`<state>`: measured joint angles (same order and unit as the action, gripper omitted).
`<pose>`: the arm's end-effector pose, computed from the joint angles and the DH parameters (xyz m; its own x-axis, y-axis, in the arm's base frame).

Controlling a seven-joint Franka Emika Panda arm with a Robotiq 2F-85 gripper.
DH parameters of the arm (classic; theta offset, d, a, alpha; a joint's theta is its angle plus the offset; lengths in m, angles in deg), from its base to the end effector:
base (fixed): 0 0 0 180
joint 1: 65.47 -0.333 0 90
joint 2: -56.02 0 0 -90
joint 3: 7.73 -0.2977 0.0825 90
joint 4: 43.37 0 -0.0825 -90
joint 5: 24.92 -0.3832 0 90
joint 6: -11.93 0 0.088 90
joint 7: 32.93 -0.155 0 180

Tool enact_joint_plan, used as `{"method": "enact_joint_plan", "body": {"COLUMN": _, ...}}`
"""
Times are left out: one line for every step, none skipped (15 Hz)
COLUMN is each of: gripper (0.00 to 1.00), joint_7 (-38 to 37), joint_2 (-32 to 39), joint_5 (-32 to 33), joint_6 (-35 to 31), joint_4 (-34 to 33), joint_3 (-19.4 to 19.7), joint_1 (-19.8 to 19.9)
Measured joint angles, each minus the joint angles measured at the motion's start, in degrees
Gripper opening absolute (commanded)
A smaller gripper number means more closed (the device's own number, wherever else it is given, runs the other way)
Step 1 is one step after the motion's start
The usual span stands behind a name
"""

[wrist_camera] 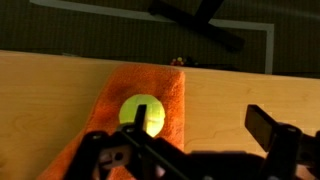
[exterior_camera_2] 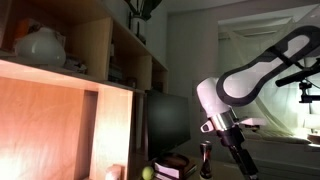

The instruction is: Put the ball in the object

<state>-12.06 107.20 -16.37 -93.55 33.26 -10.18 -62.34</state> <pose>0.6599 -0.0296 0.1097 0.8412 0.3792 -0.3855 0.3886 -0.9197 -0.0565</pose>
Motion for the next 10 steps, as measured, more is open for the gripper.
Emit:
{"method": "enact_joint_plan", "body": {"gripper": 1.0, "joint_7": -0.1, "joint_2": 1.0, "joint_5": -0.2, "joint_6": 0.8, "joint_4": -1.3, "joint_3": 0.1, "joint_1": 0.1}}
{"method": "enact_joint_plan", "body": {"gripper": 1.0, "joint_7": -0.4, "joint_2": 2.0, "joint_5": -0.3, "joint_6": 1.5, "joint_4": -2.7, "joint_3": 0.2, "joint_1": 0.2}}
{"method": "enact_joint_plan", "body": {"gripper": 1.0, "joint_7": -0.9, "joint_2": 3.0, "joint_5": -0.4, "joint_6": 2.0, "joint_4": -4.0, "joint_3": 0.3, "joint_1": 0.2}}
{"method": "enact_joint_plan", "body": {"gripper": 1.0, "joint_7": -1.4, "joint_2": 4.1, "joint_5": -0.4, "joint_6": 2.4, "joint_4": -5.4, "joint_3": 0.4, "joint_1": 0.2}}
{"method": "enact_joint_plan", "body": {"gripper": 1.0, "joint_7": -2.3, "joint_2": 5.1, "joint_5": -0.5, "joint_6": 2.7, "joint_4": -6.7, "joint_3": 0.5, "joint_1": 0.2}}
{"method": "enact_joint_plan", "body": {"gripper": 1.0, "joint_7": -2.5, "joint_2": 6.1, "joint_5": -0.5, "joint_6": 3.0, "joint_4": -8.0, "joint_3": 0.5, "joint_1": 0.2}}
{"method": "enact_joint_plan", "body": {"gripper": 1.0, "joint_7": -2.5, "joint_2": 6.6, "joint_5": -0.5, "joint_6": 2.9, "joint_4": -8.5, "joint_3": 0.5, "joint_1": 0.2}}
{"method": "enact_joint_plan", "body": {"gripper": 1.0, "joint_7": -2.5, "joint_2": 6.8, "joint_5": -0.5, "joint_6": 2.9, "joint_4": -8.5, "joint_3": 0.5, "joint_1": 0.2}}
{"method": "enact_joint_plan", "body": {"gripper": 1.0, "joint_7": -2.5, "joint_2": 6.8, "joint_5": -0.5, "joint_6": 2.9, "joint_4": -8.5, "joint_3": 0.5, "joint_1": 0.2}}
{"method": "enact_joint_plan", "body": {"gripper": 1.0, "joint_7": -2.5, "joint_2": 6.8, "joint_5": -0.5, "joint_6": 2.9, "joint_4": -8.5, "joint_3": 0.5, "joint_1": 0.2}}
